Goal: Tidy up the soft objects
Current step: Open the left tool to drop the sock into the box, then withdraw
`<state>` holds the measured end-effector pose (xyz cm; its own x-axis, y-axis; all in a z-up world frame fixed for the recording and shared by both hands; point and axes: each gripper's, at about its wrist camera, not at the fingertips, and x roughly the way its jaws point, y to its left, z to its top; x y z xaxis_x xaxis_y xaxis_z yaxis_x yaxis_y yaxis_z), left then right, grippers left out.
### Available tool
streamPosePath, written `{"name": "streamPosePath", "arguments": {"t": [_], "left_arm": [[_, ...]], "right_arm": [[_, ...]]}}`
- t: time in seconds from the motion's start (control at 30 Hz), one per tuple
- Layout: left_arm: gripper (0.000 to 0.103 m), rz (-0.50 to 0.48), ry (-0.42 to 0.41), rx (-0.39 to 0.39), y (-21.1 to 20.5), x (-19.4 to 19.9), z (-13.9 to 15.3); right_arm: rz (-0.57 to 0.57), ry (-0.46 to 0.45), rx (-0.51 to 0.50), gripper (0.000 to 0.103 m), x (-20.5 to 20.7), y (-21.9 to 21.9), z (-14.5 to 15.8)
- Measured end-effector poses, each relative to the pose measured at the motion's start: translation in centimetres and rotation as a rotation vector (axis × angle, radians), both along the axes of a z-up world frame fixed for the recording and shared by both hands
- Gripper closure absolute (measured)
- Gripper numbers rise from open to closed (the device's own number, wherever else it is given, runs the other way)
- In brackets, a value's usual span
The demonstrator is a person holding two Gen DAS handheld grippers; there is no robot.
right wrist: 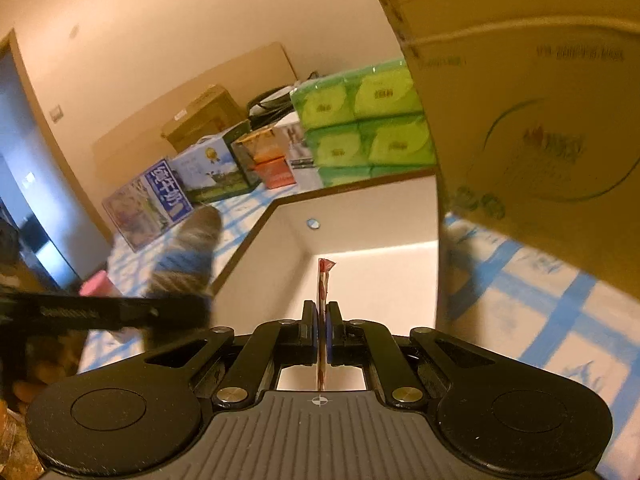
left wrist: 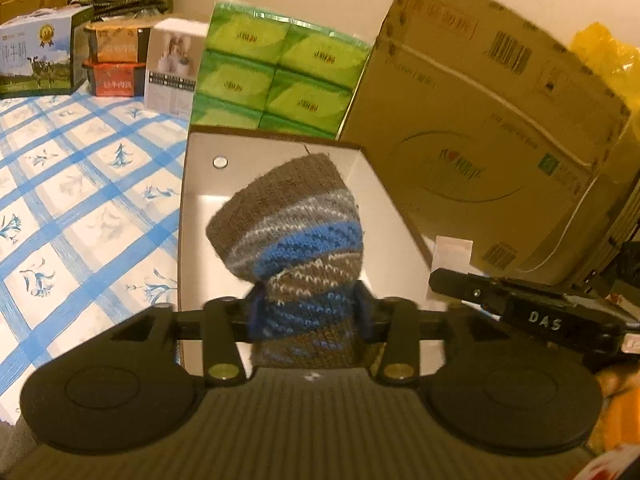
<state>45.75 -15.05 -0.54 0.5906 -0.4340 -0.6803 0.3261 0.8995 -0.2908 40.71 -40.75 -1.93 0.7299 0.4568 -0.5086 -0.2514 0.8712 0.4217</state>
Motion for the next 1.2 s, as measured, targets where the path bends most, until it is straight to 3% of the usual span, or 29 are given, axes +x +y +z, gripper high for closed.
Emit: {"name": "streamPosePath", "arguments": {"t": [0.03, 0.07, 0.13, 0.53, 0.7, 0.9, 1.2], "left_arm": [[0.049, 0.005, 0.005, 0.012, -0.2, 0.3, -0.3], [0.049, 0.006, 0.006, 0.022, -0.3, 0.5, -0.5], [0.048, -0.002, 0.012, 0.031, -0.5, 0.8, -0.8], [0.046, 0.018, 0.019, 0.045, 1.3, -1.3, -0.3], [0.046, 0.036, -0.014, 0.09, 2.3, -3.9, 1.1], [0.046, 0.076, -0.037, 0.068, 4.4, -7.7, 2.9], [0.045, 0.121, -0.055, 0.076, 7.4, -13.8, 4.4]], "right_arm": [[0.001, 0.003, 0.011, 0.086, 0.3, -0.1, -0.1], [-0.001, 0.008, 0.018, 0.063, 0.5, -0.2, -0.2], [-0.025, 0.017, 0.033, 0.041, 0.6, -0.6, -0.1], [-0.135, 0.043, 0.104, 0.041, -1.8, -3.5, 0.5], [-0.198, 0.059, 0.129, 0.041, -4.4, -4.5, 0.7], [-0.29, 0.075, 0.142, 0.041, -8.5, -5.5, 1.1], [-0.339, 0.077, 0.149, 0.041, -14.6, -4.7, 2.7]]}}
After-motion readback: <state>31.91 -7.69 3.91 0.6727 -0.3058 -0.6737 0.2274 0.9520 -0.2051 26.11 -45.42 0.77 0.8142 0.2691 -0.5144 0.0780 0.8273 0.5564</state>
